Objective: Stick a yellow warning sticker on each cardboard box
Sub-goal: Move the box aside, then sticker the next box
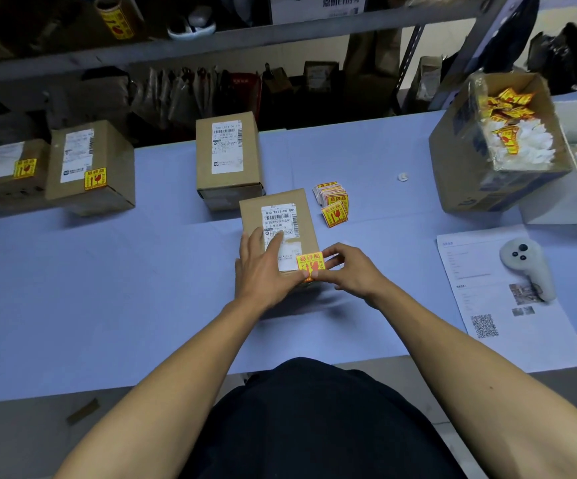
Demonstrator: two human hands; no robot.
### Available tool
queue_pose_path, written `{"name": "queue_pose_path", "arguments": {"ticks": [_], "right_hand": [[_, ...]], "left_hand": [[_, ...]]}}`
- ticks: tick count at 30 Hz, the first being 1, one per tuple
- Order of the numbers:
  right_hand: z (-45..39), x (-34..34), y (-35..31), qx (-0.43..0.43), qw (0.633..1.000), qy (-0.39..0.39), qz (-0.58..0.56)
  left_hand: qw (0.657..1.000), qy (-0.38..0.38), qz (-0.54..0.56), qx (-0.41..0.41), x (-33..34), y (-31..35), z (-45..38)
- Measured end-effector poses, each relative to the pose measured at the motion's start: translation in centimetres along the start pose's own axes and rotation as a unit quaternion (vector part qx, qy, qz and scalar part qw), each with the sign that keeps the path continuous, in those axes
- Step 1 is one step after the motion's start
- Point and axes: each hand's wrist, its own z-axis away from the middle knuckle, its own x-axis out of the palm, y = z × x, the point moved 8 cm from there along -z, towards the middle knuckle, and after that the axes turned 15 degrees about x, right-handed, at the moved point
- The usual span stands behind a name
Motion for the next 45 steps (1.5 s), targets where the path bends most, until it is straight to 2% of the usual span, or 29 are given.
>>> {"name": "queue_pose_path", "arguments": {"ticks": [8,11,15,17,21,23,27,45], "right_hand": [[-0.5,0.0,0.2,-0.006,1.0,-0.013,0.025],[-0.9,0.1,0.3,0.003,0.999,-0.025,0.033],[-1.3,0.3,0.3,0.034,0.998,-0.037,-0.032],[-1.4,0.3,0.1,0.055,0.995,-0.041,-0.076],[-1.6,0.8,-0.6,0.077,0.989,-0.062,-0.114],[-1.6,1.1,-0.8,0.083,0.986,-0.077,-0.123],[-2.2,1.1,-1.1,0.088,0.986,-0.084,-0.117],[-0.5,1.1,-1.7,0.094,0.982,-0.104,-0.126]], "left_hand": [[1.0,0.01,0.002,0.005,-0.3,0.1,-0.1],[0.999,0.018,0.043,0.011,-0.3,-0.2,-0.2],[0.987,0.09,0.128,-0.028,-1.2,-1.5,0.3],[0.971,0.123,0.184,-0.087,-1.4,-2.9,0.7],[0.912,0.133,0.329,-0.207,-0.4,-5.2,1.2],[0.889,0.14,0.376,-0.219,-0.2,-5.6,1.2],[0.865,0.14,0.426,-0.224,-0.1,-5.5,0.9],[0.862,0.152,0.426,-0.227,-1.0,-5.0,2.8]]}}
